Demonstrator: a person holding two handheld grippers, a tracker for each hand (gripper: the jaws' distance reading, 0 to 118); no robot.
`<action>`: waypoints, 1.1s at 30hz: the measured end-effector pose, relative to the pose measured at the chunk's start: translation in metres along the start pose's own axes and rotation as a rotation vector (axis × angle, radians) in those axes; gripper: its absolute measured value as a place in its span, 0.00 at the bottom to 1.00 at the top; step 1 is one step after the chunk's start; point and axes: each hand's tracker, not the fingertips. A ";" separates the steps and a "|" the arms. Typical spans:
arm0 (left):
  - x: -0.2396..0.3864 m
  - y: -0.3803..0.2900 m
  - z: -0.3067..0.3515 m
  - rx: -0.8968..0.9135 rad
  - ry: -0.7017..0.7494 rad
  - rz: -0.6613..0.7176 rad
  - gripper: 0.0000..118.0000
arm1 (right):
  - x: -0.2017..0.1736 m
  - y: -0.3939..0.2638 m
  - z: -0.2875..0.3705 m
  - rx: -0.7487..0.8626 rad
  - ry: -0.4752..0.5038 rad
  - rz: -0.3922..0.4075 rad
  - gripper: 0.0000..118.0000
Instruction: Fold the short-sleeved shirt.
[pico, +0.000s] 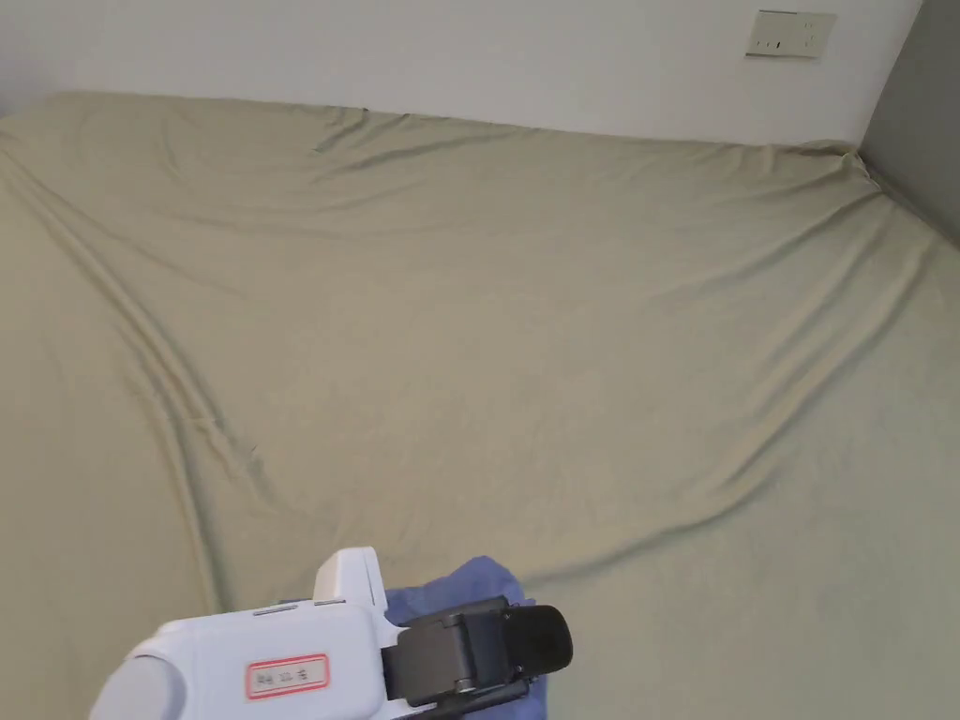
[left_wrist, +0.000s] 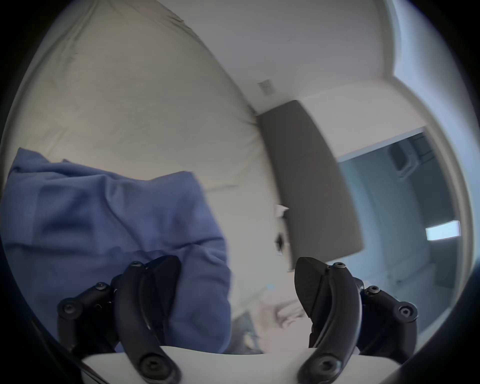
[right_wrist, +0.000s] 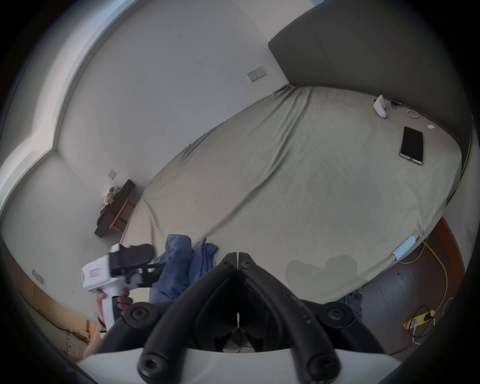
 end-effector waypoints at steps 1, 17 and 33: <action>0.003 0.000 0.007 0.014 0.035 -0.015 0.69 | -0.001 0.000 -0.003 -0.003 0.002 -0.001 0.01; -0.032 -0.041 -0.065 -0.117 0.312 0.029 0.02 | 0.002 -0.007 -0.019 -0.090 0.029 -0.028 0.01; -0.013 -0.039 0.142 0.312 0.366 -0.030 0.00 | -0.137 -0.024 -0.182 -0.384 0.280 0.303 0.01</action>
